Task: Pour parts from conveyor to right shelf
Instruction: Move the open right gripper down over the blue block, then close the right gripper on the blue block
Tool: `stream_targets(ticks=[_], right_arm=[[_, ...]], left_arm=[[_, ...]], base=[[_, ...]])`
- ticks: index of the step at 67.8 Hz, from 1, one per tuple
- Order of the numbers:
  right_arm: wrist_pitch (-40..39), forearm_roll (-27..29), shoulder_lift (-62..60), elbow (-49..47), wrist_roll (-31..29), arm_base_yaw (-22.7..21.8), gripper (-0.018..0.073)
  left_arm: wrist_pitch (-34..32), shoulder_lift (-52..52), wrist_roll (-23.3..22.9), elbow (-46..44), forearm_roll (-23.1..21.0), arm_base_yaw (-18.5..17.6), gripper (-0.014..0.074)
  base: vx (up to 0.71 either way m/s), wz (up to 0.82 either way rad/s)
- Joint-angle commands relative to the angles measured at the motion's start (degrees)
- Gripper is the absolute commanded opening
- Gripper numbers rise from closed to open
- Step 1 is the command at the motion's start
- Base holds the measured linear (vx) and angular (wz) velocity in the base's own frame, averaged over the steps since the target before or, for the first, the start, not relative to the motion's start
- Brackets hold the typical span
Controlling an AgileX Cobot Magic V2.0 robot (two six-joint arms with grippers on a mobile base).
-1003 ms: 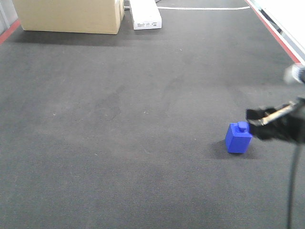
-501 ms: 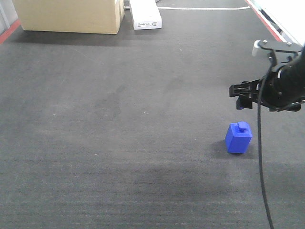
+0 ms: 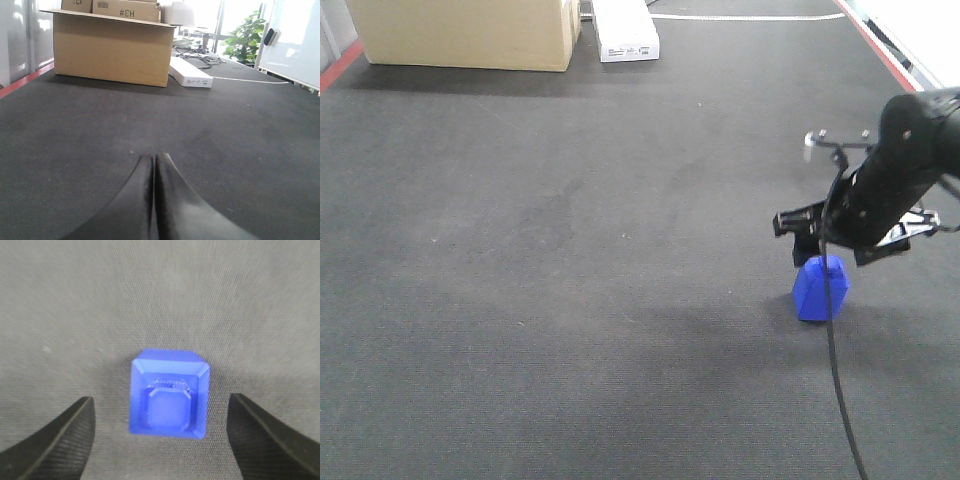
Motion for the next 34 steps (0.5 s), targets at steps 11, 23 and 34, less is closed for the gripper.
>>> stream_targets(ticks=[11, 23, 34], right_arm=[[-1.2, 0.7, 1.2, -1.8, -1.7, -0.3, 0.0498], [-1.5, 0.6, 3.3, -1.8, -1.7, -0.3, 0.0349], [-2.6, -0.7, 2.2, -1.8, -1.6, -0.7, 0.0123]], left_arm=[[-4.3, -0.4, -0.3, 1.3, -0.5, -0.2, -0.0006], [-4.3, -0.4, -0.3, 1.3, -0.5, -0.2, -0.0006], [-4.3, -0.4, -0.3, 1.3, -0.5, -0.2, -0.0006]], base=[[0.0, 0.0], [0.0, 0.0], [0.0, 0.0]])
